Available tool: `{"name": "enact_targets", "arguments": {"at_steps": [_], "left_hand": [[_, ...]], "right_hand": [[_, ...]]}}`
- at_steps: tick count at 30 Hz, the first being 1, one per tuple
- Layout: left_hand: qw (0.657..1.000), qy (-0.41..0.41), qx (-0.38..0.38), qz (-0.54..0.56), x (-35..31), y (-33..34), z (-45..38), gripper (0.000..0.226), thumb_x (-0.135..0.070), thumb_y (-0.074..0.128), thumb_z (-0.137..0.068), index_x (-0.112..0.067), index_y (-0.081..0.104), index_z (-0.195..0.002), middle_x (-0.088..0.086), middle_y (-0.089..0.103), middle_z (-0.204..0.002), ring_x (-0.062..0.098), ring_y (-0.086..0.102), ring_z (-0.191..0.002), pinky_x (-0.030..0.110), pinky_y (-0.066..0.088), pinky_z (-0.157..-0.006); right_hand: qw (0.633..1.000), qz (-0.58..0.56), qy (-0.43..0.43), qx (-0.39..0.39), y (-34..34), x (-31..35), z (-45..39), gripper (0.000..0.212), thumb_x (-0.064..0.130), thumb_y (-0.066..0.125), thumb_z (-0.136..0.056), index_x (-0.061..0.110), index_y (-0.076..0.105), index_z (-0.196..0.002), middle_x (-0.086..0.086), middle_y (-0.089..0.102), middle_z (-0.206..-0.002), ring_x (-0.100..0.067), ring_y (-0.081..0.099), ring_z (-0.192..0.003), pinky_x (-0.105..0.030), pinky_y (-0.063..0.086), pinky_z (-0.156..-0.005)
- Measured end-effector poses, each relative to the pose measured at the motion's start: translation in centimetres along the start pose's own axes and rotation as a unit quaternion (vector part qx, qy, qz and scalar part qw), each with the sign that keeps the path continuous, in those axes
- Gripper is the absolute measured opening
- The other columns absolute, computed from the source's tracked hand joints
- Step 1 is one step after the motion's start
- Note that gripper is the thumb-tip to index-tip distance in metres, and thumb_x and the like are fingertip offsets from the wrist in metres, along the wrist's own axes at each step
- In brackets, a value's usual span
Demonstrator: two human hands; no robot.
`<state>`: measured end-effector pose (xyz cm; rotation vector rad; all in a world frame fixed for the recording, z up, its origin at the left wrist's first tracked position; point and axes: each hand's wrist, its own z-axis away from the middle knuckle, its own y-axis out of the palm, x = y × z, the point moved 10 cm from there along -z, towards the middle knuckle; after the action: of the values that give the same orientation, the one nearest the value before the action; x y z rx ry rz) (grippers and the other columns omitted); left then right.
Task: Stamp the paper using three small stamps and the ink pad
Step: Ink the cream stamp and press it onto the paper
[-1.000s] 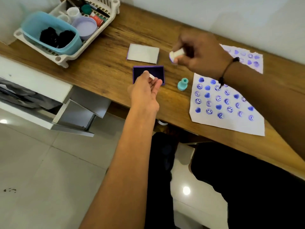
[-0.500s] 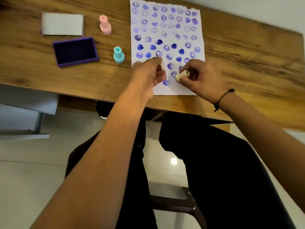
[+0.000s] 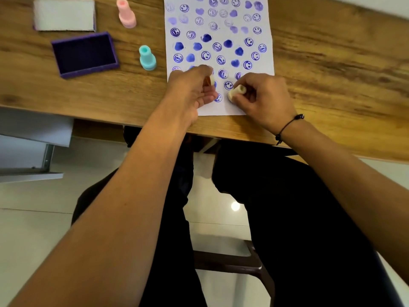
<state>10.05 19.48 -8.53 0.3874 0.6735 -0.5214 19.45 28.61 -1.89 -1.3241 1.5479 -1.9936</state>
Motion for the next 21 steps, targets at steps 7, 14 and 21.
{"name": "enact_targets", "arguments": {"at_steps": [7, 14, 21], "left_hand": [[1.0, 0.0, 0.005, 0.012, 0.1, 0.1, 0.0, 0.03, -0.015, 0.059, -0.086, 0.002, 0.054, -0.11, 0.01, 0.058, -0.072, 0.018, 0.059, -0.059, 0.024, 0.056, -0.059], [1.0, -0.015, 0.005, 0.021, 0.2, 0.3, 0.0, 0.044, -0.015, 0.058, -0.086, 0.003, 0.048, -0.125, 0.01, 0.057, -0.074, 0.018, 0.059, -0.061, 0.023, 0.056, -0.055], [1.0, -0.017, -0.002, 0.012, 0.2, 0.1, 0.0, 0.044, -0.016, 0.06, -0.085, 0.002, 0.049, -0.123, 0.011, 0.06, -0.075, 0.018, 0.062, -0.061, 0.023, 0.057, -0.055]], "right_hand": [[0.99, 0.111, -0.061, 0.058, 1.7, 1.1, -0.6, 0.022, 0.02, 0.048, -0.088, 0.0, 0.057, -0.093, -0.02, 0.066, -0.091, -0.038, 0.057, -0.082, -0.039, 0.044, -0.069], [0.971, 0.179, -0.092, 0.128, 2.5, 1.8, -1.6, 0.019, 0.017, 0.047, -0.087, 0.002, 0.053, -0.095, -0.027, 0.063, -0.088, -0.041, 0.056, -0.08, -0.038, 0.039, -0.063], [0.968, 0.176, -0.102, 0.149, 2.7, 1.7, -1.8, 0.017, 0.017, 0.047, -0.086, 0.006, 0.053, -0.096, -0.025, 0.064, -0.089, -0.04, 0.055, -0.077, -0.039, 0.043, -0.064]]}}
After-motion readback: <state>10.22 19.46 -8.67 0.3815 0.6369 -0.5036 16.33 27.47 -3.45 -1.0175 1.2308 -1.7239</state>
